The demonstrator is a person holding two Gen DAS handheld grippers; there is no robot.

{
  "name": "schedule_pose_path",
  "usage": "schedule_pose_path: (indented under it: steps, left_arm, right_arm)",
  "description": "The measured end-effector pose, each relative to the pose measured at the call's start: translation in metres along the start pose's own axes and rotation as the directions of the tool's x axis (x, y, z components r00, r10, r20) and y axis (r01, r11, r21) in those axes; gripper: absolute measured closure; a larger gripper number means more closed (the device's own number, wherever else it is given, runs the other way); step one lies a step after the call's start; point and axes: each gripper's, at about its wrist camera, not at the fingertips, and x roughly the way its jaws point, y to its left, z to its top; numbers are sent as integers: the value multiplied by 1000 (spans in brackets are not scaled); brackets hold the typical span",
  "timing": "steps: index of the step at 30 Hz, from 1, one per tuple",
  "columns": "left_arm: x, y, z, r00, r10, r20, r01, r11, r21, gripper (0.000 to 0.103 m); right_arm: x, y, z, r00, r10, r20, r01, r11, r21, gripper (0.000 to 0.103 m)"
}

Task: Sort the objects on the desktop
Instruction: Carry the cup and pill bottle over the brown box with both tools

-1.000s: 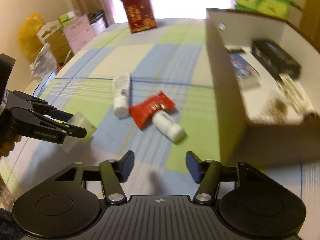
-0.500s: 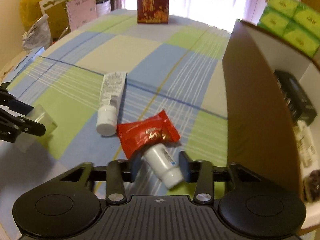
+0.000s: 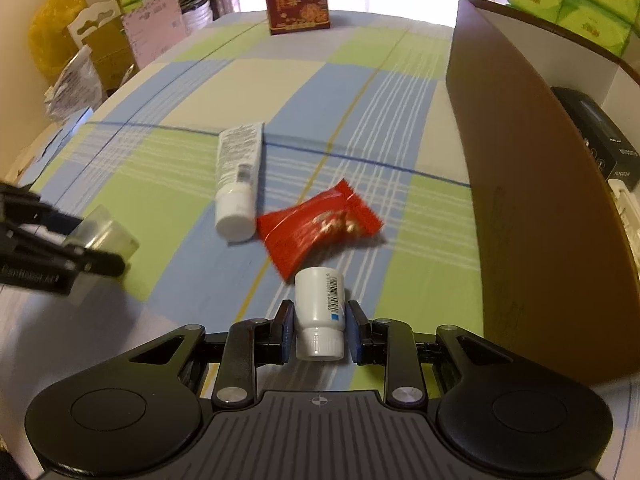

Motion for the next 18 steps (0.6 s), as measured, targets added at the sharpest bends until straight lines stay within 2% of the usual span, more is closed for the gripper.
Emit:
schedule_pose_path:
  steps: [9,18]
  left_arm:
    - [-13,-16,-3,998,-64,0,64,998,-13,57]
    - [-54,-60,7,980,-183,75,180,983,38,57]
  right_arm:
    - [-23,-6,-19,993,99,-57,-94,993,71,79]
    - [-78,-15,-31,982,189,-21,-186,977,102,79]
